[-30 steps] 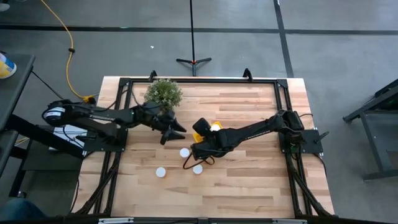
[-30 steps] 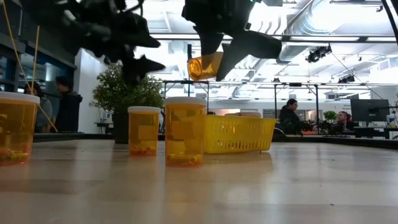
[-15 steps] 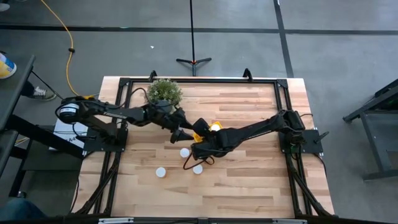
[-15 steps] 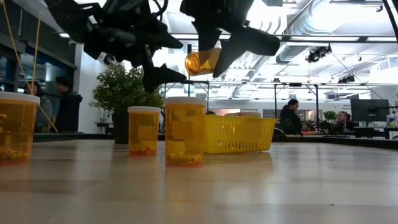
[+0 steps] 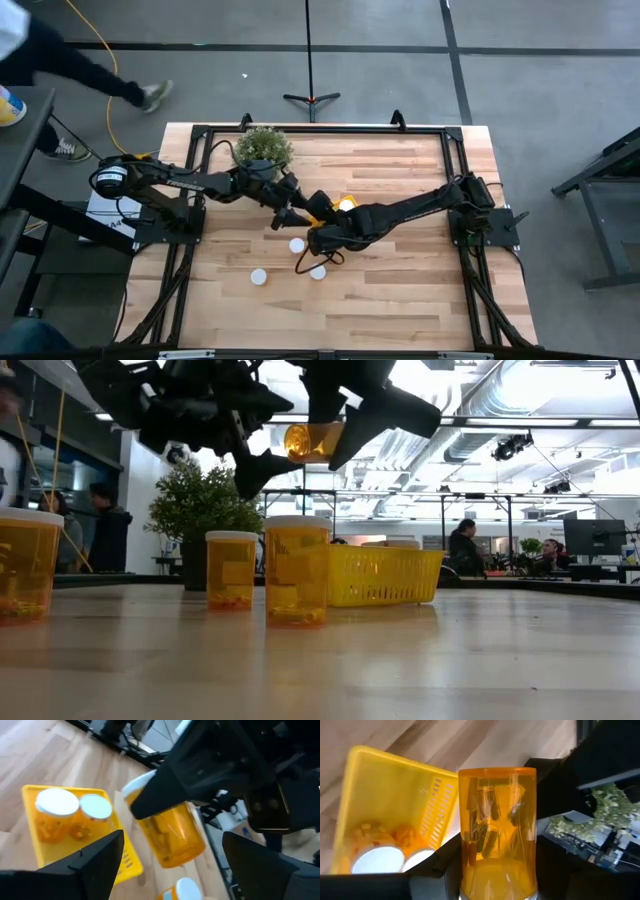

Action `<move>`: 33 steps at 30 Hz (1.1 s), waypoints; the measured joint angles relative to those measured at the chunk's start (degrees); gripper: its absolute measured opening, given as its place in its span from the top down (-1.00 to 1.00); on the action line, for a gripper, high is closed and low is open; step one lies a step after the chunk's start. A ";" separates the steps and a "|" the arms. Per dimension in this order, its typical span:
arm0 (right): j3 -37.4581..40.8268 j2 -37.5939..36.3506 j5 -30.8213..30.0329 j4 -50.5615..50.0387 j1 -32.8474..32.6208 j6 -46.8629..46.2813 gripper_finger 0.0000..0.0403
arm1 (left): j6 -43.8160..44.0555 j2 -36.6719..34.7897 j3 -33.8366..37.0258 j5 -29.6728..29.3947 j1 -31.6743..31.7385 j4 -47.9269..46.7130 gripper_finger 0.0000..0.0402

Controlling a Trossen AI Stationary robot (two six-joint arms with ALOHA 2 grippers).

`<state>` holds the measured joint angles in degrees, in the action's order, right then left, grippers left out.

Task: Pick and place pill bottles into a basket
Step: Adjust the orange pill bottles

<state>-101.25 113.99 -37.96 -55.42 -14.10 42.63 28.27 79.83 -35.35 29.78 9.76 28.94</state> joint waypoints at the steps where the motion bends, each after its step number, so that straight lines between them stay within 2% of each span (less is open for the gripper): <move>1: 0.00 0.00 -0.28 0.31 0.10 0.45 0.13 | 0.35 0.00 0.00 0.14 0.00 0.27 -0.85; 10: 0.00 0.00 -1.83 3.79 0.77 5.16 0.08 | 1.15 0.62 0.00 2.11 -0.02 1.46 -0.85; 19: 0.00 0.00 -1.38 7.34 1.48 9.77 0.13 | 2.19 2.31 -0.56 2.71 0.00 1.40 -0.85; 25: 0.00 0.00 -1.51 8.97 1.52 11.78 0.07 | 2.12 3.50 -2.95 3.07 0.01 0.43 -0.85; 33: 0.00 0.00 -1.37 9.01 1.32 12.95 0.12 | -0.08 3.48 -4.05 2.87 0.02 -2.92 -0.85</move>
<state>-101.25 113.99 -39.33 -46.41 -12.78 55.58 28.19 83.31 -39.40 32.65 9.78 26.01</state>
